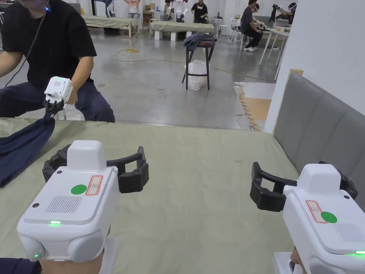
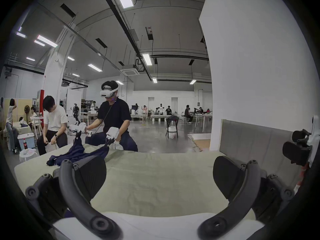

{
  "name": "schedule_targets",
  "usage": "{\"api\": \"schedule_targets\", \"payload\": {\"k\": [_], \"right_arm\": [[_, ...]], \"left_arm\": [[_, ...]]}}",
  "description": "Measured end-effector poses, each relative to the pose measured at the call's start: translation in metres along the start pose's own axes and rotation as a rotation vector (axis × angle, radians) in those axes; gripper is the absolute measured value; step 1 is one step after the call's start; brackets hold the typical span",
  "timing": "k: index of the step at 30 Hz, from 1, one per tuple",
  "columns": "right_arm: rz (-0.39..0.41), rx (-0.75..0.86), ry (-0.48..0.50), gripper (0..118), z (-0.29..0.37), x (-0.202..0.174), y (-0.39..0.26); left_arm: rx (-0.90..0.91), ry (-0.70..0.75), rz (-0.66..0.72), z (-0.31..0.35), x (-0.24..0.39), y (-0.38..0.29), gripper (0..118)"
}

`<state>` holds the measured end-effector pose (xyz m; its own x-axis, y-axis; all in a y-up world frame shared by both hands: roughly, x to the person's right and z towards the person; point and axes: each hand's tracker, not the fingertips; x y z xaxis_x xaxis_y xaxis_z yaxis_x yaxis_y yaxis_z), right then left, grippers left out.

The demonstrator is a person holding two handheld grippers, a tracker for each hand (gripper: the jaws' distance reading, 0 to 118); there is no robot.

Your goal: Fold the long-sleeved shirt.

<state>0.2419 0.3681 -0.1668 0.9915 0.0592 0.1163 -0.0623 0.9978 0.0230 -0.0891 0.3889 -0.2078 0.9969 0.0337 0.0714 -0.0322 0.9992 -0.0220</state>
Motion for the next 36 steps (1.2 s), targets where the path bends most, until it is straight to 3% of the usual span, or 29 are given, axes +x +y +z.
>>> {"api": "schedule_targets", "payload": {"k": [14, 21, 32, 36], "right_arm": [[0.008, 0.006, -0.001, 118, 0.001, -0.001, 0.003], [0.019, -0.003, 0.006, 118, 0.002, -0.002, 0.001], [0.03, -0.005, 0.0, 118, 0.002, -0.003, 0.003], [0.0, 0.003, 0.003, 118, 0.003, -0.002, 0.004]], "left_arm": [[-0.015, 0.011, -0.009, 0.0, 0.004, 0.003, 111], [-0.037, 0.014, 0.101, -0.003, -0.004, 0.008, 111], [-0.027, 0.055, -0.007, -0.003, 0.003, 0.01, 111], [-0.035, 0.048, 0.023, -0.001, 0.002, 0.011, 111]]}}
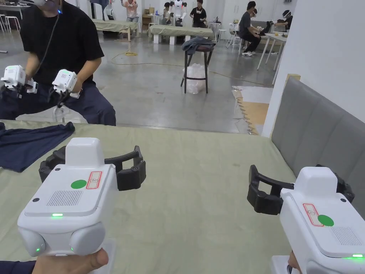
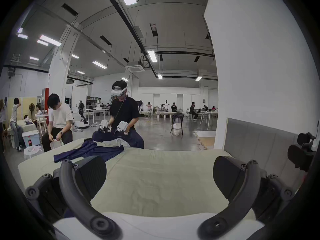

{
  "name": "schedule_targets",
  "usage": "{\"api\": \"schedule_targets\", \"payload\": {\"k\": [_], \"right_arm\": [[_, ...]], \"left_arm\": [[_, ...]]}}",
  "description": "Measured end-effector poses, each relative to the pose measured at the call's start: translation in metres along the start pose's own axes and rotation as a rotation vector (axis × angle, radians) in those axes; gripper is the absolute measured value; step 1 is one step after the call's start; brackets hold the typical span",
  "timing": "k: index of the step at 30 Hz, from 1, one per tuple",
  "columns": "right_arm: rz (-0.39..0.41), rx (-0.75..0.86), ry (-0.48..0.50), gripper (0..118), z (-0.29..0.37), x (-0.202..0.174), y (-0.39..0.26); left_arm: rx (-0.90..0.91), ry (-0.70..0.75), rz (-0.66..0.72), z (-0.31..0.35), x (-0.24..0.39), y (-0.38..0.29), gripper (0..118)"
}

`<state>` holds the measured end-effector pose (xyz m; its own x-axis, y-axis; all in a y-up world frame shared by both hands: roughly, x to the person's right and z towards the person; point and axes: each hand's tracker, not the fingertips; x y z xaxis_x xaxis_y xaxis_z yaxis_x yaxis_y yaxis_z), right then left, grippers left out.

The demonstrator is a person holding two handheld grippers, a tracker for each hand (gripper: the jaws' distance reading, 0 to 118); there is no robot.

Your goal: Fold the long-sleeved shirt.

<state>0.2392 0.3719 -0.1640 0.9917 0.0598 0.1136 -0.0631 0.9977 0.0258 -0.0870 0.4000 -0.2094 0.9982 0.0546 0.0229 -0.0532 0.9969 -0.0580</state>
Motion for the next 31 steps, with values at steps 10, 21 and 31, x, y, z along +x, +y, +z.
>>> {"api": "schedule_targets", "payload": {"k": [10, 21, 31], "right_arm": [[0.018, 0.007, -0.013, 118, 0.001, 0.002, 0.002], [0.027, 0.011, -0.01, 118, 0.004, 0.004, 0.005], [0.032, 0.017, -0.005, 118, 0.006, 0.0, 0.008]], "left_arm": [[-0.039, -0.028, -0.038, 0.003, 0.005, -0.003, 111], [-0.048, -0.065, 0.018, 0.004, -0.005, 0.004, 111], [-0.013, -0.039, 0.028, 0.009, -0.009, 0.012, 111]]}}
